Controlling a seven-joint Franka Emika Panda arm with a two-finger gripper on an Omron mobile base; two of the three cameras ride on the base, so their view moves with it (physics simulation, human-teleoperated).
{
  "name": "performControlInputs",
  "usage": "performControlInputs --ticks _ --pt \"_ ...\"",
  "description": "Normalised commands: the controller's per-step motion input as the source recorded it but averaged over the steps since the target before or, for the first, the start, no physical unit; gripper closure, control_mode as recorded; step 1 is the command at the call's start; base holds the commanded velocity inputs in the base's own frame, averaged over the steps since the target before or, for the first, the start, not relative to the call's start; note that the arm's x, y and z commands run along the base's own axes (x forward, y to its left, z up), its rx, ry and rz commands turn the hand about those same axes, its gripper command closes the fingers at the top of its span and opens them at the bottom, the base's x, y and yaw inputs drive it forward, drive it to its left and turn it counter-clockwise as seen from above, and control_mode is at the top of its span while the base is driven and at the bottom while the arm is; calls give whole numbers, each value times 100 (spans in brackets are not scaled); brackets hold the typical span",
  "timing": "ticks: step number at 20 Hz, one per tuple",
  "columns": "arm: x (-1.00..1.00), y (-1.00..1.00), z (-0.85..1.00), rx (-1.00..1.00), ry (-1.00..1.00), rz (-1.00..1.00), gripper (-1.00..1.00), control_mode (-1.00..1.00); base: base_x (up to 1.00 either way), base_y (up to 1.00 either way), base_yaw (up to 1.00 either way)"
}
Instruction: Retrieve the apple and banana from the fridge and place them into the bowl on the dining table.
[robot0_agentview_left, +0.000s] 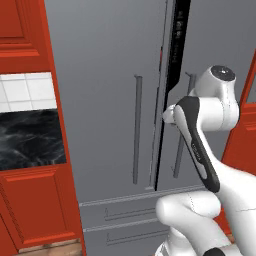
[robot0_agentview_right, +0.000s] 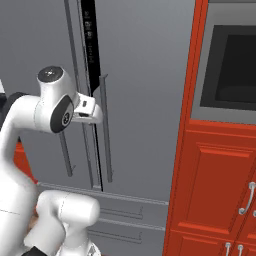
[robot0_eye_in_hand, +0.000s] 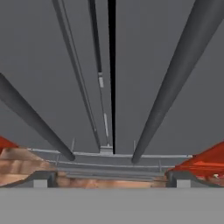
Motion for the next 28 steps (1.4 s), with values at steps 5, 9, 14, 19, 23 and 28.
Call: performControlInputs --ticks 5,9,14,19,23,28 --pt "-36 0 0 0 -21 0 -100 -100 0 0 0" --pt "-35 0 0 0 -19 0 -100 -100 0 0 0" --pt "-30 0 0 0 -16 -1 -100 -100 0 0 0" --pt "-35 -1 0 0 -13 -1 -100 -100 0 0 0" --pt "-13 0 0 0 -8 -2 -100 -100 0 0 0" --pt "-10 0 0 0 -7 -1 -100 -100 0 0 0"
